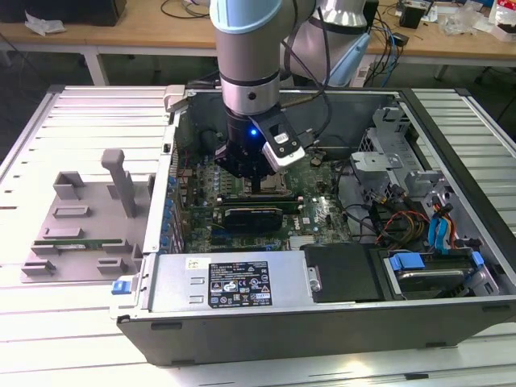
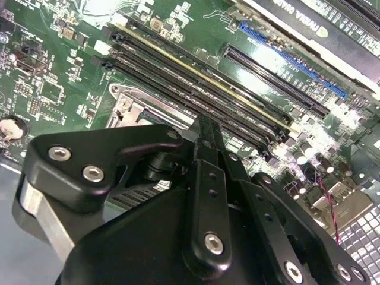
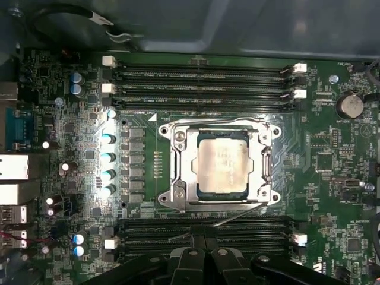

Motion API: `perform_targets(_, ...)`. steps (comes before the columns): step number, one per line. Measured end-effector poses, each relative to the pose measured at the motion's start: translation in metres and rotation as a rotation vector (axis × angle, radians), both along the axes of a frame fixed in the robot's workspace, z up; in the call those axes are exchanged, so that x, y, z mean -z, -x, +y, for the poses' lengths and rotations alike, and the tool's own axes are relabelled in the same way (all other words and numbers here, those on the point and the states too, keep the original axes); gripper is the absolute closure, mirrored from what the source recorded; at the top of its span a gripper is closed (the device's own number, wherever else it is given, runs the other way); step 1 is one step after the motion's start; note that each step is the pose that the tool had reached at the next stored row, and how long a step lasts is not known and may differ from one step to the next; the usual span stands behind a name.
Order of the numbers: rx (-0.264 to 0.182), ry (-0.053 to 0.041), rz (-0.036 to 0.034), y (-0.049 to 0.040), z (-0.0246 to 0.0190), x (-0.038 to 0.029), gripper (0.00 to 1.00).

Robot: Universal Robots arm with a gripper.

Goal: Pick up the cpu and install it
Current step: 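Install the second cpu locking lever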

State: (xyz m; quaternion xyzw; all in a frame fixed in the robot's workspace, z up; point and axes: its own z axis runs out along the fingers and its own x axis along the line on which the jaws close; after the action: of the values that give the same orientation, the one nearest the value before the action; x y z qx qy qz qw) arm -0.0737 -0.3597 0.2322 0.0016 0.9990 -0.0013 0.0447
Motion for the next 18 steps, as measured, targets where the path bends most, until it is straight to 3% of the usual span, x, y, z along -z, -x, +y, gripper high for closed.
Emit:
perform_targets(3, 0.000, -0.0002, 0.0007, 0.0022, 0.0000, 0.0007, 0.89)
perform_targets(4, 0.000, -0.0057, 0.0227, 0.0022, 0.0000, 0.0015, 0.89)
perform_targets(5, 0.000, -0.0098, 0.0377, 0.0022, -0.0001, 0.0017, 0.89)
perform_targets(6, 0.000, -0.0159, 0.0484, 0.0021, 0.0000, 0.0018, 0.89)
perform_targets(9, 0.000, -0.0159, 0.0501, 0.0021, -0.0001, 0.0018, 0.89)
perform_targets(12, -0.001, -0.0364, 0.0500, 0.0021, -0.0054, 0.0019, 0.89)
perform_targets(14, -0.001, -0.0363, 0.0501, 0.0022, -0.0054, 0.0018, 0.89)
perform_targets(15, -0.001, -0.0459, 0.0502, 0.0022, -0.0056, 0.0019, 0.89)
perform_targets(17, -0.002, -0.1109, 0.0500, 0.0022, -0.0086, 0.0028, 0.89)
perform_targets(18, -0.003, -0.1171, 0.0499, 0.0021, -0.0117, 0.0037, 0.89)
